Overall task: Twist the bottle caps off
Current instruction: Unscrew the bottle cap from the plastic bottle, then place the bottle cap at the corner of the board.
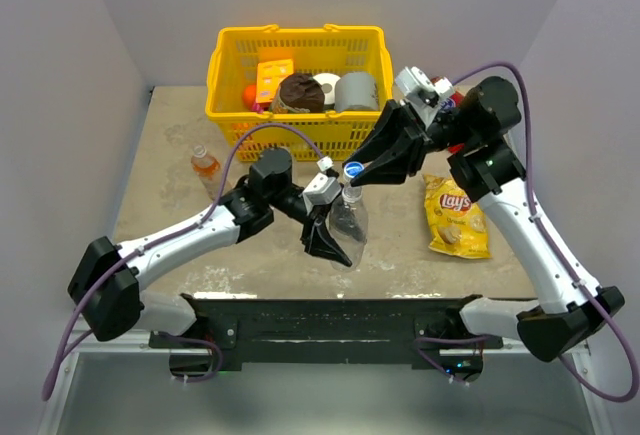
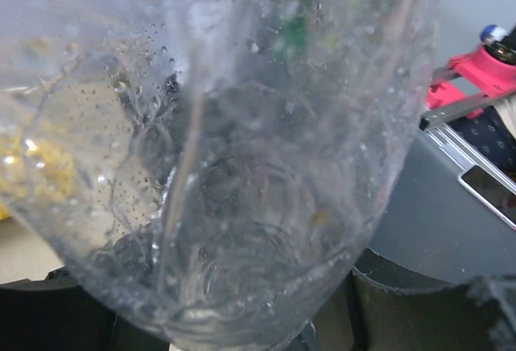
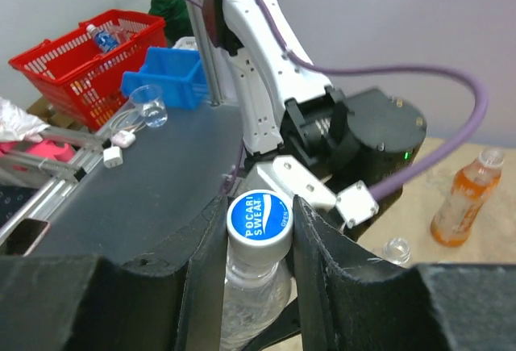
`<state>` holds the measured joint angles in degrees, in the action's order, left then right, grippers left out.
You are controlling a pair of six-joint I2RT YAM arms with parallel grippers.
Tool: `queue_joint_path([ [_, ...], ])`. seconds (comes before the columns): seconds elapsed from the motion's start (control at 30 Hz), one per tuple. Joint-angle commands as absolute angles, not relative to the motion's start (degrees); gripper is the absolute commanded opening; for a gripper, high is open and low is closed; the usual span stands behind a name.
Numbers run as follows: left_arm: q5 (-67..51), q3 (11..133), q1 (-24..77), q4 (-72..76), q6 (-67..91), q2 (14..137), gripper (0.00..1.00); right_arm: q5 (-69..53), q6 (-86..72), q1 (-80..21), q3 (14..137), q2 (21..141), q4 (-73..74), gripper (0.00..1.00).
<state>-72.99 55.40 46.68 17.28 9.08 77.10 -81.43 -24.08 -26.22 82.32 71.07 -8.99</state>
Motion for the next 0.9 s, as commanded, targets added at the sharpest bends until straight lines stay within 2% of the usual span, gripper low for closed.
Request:
queue_joint_path([
  [0.0,-79.1,55.72,47.55,22.85,12.13,78.31,0.23,-86.48,-25.58,-26.02,89.46,71.63,-11.34,0.16],
  [0.1,-78.49,55.63,47.46,22.94,12.04,78.22,0.22,-86.14,-25.75,-25.93,91.75,72.25,-10.37,0.15],
  [0.13,-77.62,55.55,47.46,22.77,11.87,77.61,0.21,-82.65,-26.36,-25.93,91.93,72.16,-10.46,0.15],
  [0.2,-68.59,55.98,46.94,17.01,7.32,76.21,0.2,-75.53,-26.89,-24.53,91.23,71.2,-10.11,0.15],
  [0.27,-57.12,56.42,45.71,13.02,2.23,73.57,0.2,-62.89,-25.59,-20.49,89.65,70.14,-5.67,0.16],
  [0.33,-51.35,55.73,44.22,12.39,1.58,70.86,0.21,-54.28,-21.55,-17.42,88.69,69.17,-1.51,0.17],
  [0.4,-43.97,56.33,42.81,9.69,0.27,69.44,0.21,-40.13,-18.38,-17.05,88.33,68.91,7.53,0.18],
  [0.47,-37.13,56.51,42.45,8.27,-2.71,67.68,0.21,-29.07,-16.79,-17.05,84.39,67.94,10.01,0.18],
  [0.67,-23.23,55.11,41.92,8.35,-0.97,66.18,0.22,-13.47,-17.23,-17.31,64.36,63.64,4.68,0.18],
  [0.87,-19.78,54.32,41.92,8.88,1.39,66.97,0.24,-0.28,-17.31,-21.17,49.41,63.54,-2.87,0.19],
])
